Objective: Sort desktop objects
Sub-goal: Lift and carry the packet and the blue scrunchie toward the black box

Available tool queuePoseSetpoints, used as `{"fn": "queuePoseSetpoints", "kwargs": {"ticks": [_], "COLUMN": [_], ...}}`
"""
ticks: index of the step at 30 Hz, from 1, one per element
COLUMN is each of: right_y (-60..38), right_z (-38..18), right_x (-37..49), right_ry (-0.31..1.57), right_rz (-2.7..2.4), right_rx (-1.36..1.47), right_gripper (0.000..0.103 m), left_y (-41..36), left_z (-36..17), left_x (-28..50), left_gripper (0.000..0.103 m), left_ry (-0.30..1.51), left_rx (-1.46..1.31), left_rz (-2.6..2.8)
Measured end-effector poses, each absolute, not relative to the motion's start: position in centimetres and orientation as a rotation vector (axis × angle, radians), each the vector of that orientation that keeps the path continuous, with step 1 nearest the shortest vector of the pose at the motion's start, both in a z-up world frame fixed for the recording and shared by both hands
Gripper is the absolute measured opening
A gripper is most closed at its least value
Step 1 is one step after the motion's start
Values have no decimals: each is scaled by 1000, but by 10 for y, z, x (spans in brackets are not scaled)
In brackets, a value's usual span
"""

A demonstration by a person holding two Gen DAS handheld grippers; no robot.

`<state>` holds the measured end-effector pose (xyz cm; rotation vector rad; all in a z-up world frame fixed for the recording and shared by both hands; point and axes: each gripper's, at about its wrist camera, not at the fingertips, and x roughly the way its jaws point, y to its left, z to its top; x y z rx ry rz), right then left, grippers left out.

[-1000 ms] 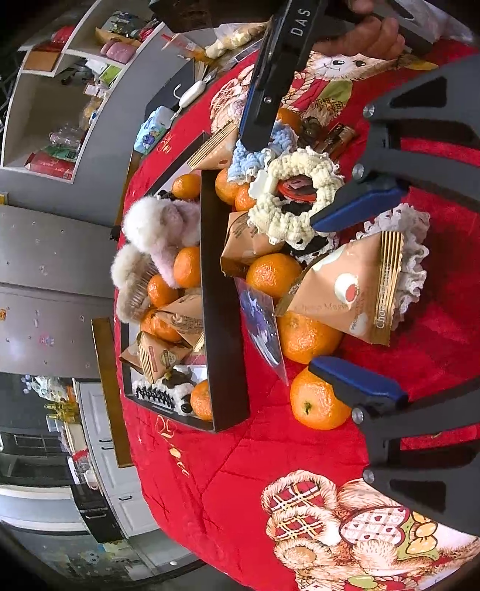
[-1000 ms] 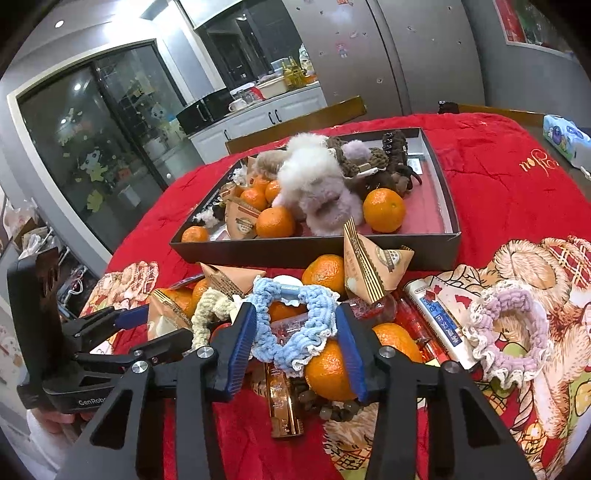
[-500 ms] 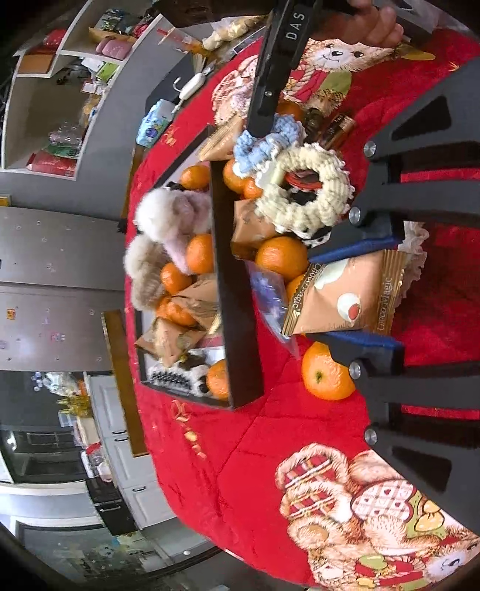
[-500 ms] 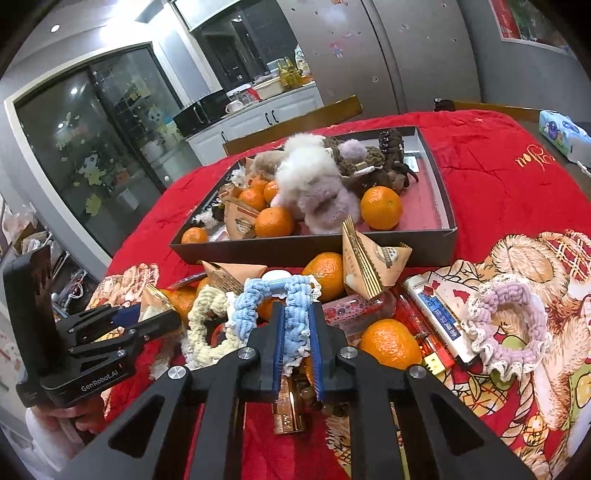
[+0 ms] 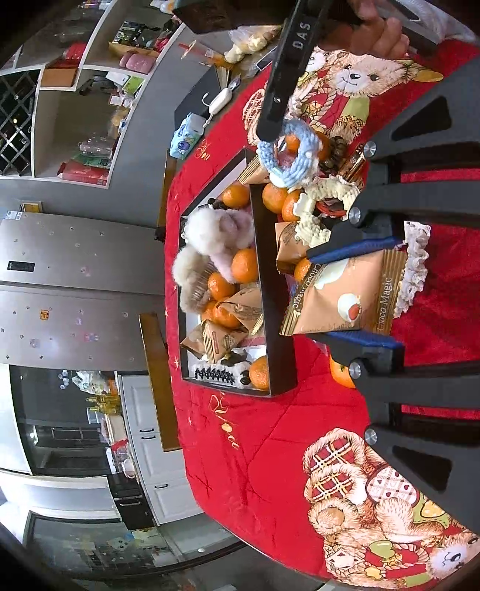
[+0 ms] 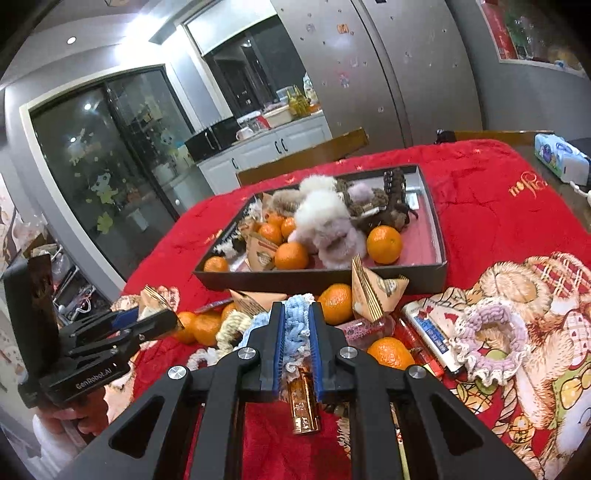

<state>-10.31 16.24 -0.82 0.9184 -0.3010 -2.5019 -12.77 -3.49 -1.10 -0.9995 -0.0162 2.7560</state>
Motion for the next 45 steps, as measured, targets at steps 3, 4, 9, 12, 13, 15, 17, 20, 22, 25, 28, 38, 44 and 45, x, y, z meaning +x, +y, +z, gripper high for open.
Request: {"fn": "queuePoseSetpoints", "kwargs": {"ticks": [3,4,9,12,13,15,17,20,22,25,28,38,44,45], "right_y": [166,167,170,171,170,169,171,172,172,174,167,164,168,169], "right_z": [-3,-2,-2,-4,-4,-5,-9,-22,-32,-38,-41,-68,-73,-73], "right_x": [-100,-99,-102,-103,-102,-97,-86,-68,-62,-54,-50,-72,-73,-72], "right_ry": [-301,-303,-310,-334,-316,-290,-275,-192,-193,-240,-193,-180,-233,-247], "right_rz": [-2534,-2540,-2526,-2485,-2478,-2469,-2472,-2507,-2501,-2455,-2468,-2464,-2433,-2429], "right_rx": [880,875,884,917,922,929,923,946,993,998,985,1137,1158,1156], "right_gripper": [14,14,17,23,25,30,35,42,42,38,38,34,27,25], "left_y": [-33,-33,-27,-23,-21,-16,-9,-1,-2,-14,-21,-21,-25,-26], "left_z": [-14,-16,-20,-20,-20,-19,-16,-21,-24,-27,-33,-44,-49,-50], "left_x": [-129,-130,-129,-126,-125,-121,-111,-93,-83,-73,-65,-60,-66,-67], "left_gripper": [35,35,35,35,35,35,35,35,35,35,35,35,35,35], "left_ry": [-5,-5,9,13,13,19,23,68,66,-29,-63,-4,-42,-47], "left_rx": [-1005,-1009,-1007,-998,-996,-994,-974,-971,-990,-1014,-986,-958,-1001,-1006], "left_rz": [2769,2772,2773,2759,2754,2739,2713,2695,2673,2670,2708,2734,2716,2715]}}
